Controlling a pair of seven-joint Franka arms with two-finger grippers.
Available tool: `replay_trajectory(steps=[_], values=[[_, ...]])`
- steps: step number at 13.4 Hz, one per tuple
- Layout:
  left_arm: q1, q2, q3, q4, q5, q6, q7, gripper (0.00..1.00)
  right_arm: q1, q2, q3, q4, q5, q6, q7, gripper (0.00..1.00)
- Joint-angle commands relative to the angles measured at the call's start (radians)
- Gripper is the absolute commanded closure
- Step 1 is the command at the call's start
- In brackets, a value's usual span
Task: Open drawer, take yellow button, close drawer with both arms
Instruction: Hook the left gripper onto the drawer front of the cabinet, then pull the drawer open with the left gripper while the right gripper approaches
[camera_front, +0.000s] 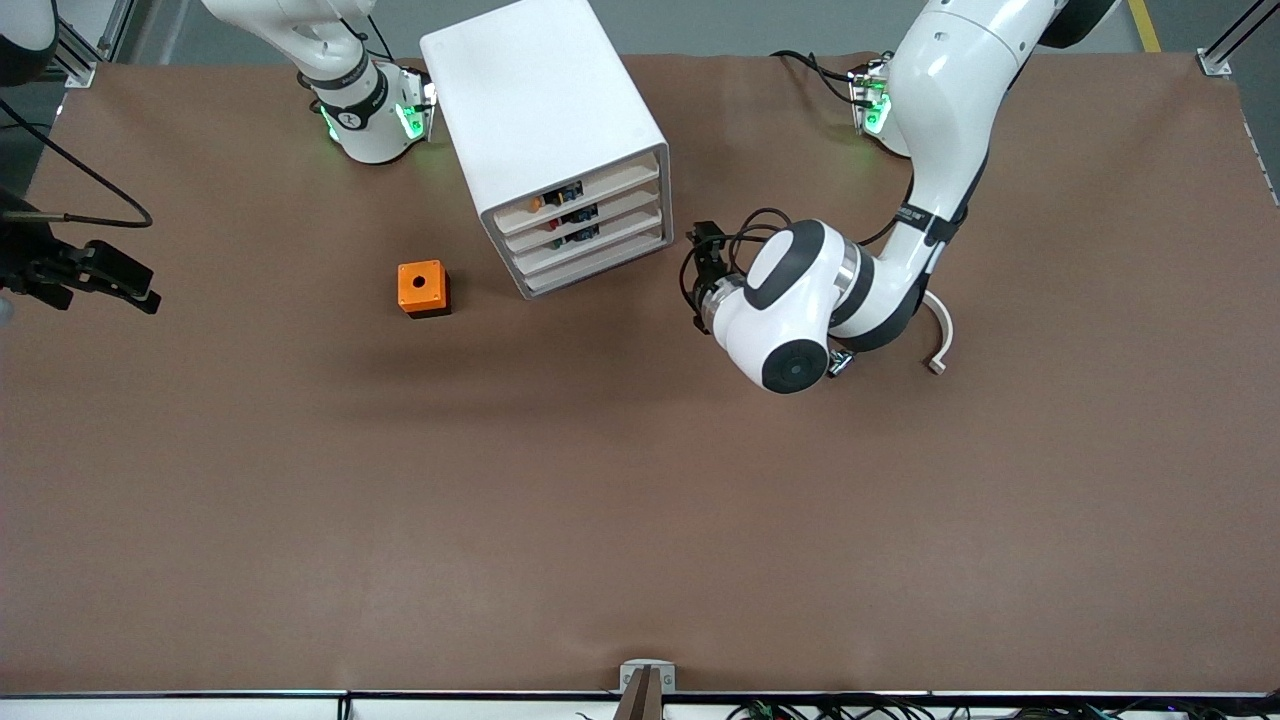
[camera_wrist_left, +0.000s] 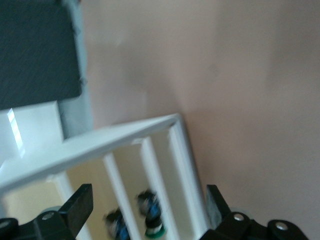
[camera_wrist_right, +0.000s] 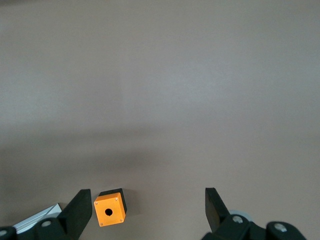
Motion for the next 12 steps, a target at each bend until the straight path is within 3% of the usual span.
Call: replay_trajectory(steps=[1, 8, 12], values=[[-0.023, 0.039, 0.006, 0.024, -0.126, -0.008, -0.116, 0.01, -0.031, 0.0, 0.013, 0.007, -0.002, -0.011, -0.015, 0.0], [-0.098, 0.089, 0.004, 0.025, -0.31, -0.019, -0.194, 0.05, -0.029, 0.002, 0.013, 0.006, -0.002, -0.039, -0.001, 0.0], [-0.124, 0.104, 0.003, 0.025, -0.343, -0.063, -0.204, 0.19, -0.018, 0.011, 0.016, 0.0, 0.033, -0.037, 0.055, 0.0]])
